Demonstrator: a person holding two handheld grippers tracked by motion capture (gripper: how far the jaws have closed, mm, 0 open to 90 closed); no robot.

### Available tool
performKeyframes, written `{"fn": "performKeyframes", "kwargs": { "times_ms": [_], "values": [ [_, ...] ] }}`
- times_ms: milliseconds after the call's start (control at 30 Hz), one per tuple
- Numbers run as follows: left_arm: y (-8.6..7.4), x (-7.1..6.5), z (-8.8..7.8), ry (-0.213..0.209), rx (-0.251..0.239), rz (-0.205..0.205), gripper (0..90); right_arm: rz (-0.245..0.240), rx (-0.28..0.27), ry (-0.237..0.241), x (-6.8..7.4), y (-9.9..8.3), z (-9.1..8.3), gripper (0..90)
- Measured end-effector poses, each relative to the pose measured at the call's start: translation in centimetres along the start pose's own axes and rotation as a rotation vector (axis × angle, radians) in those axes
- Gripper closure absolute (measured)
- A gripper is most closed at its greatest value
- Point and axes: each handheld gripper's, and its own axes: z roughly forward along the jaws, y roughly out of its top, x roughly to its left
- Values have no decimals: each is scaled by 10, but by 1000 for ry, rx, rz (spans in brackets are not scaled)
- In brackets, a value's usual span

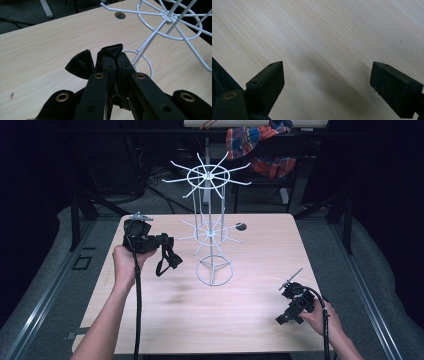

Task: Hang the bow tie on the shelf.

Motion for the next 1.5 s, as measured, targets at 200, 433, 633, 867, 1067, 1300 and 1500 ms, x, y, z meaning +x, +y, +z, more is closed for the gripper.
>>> {"fn": "performKeyframes", "kwargs": {
  "times_ms": [200,433,633,867,1067,1300,1500],
  "values": [
    [5,-3,-4,-2,-3,1,876,16,-8,18,1,0,1,121],
    [9,-4,-5,-9,-2,-7,876,8,1,0,1,0,0,121],
    [13,-6,-4,-19,8,-1,876,17,9,5,0,-1,1,121],
    [17,-9,-3,-20,4,2,876,35,-16,20,1,-3,2,121],
    [20,-11,-8,-16,4,9,876,-24,39,1,0,1,-1,122],
    [23,-15,-7,-20,4,16,876,-4,13,-12,-1,-2,-3,122],
    [24,-16,-7,-33,7,15,876,16,-1,-1,0,0,2,122]
  ]
}}
